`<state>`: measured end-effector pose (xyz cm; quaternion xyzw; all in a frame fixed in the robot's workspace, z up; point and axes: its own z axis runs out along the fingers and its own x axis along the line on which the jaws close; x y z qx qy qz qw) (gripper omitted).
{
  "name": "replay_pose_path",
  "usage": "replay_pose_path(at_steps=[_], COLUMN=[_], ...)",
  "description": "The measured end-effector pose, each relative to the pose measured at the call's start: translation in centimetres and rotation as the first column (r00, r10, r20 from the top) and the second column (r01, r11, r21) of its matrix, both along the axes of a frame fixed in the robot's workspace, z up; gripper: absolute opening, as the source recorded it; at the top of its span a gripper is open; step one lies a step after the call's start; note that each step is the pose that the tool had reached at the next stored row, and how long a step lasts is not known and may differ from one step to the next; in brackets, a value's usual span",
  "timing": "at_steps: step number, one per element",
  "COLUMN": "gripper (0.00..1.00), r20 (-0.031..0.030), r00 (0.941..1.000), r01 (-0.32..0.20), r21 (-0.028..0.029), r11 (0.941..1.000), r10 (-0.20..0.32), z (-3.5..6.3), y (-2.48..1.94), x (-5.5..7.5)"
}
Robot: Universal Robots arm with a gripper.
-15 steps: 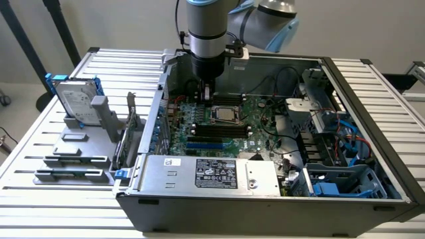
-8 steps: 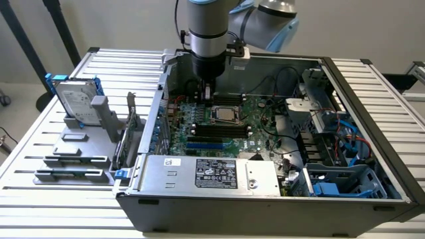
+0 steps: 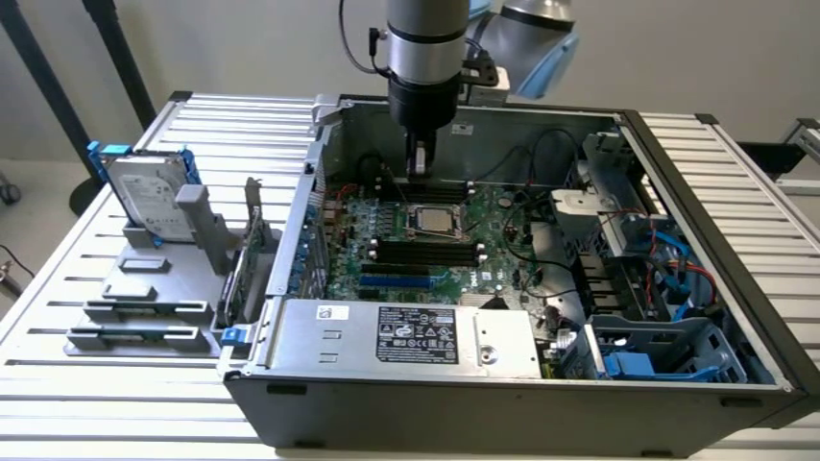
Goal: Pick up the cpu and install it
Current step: 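Close the cpu cover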
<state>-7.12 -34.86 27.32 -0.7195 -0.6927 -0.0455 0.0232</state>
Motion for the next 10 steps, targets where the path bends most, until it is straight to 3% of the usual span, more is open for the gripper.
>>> replay_pose_path(at_steps=[4,10], gripper=[0.11,0.11], r20=[-0.0096,-0.0125], r00=[0.9999,0.9999], r01=[-0.004,-0.011], r21=[-0.0002,-0.0001], r11=[1.0,0.9999], r10=[0.004,0.011], z=[0.9,0.94], y=[-0.19,-0.25], x=[0.9,3.4])
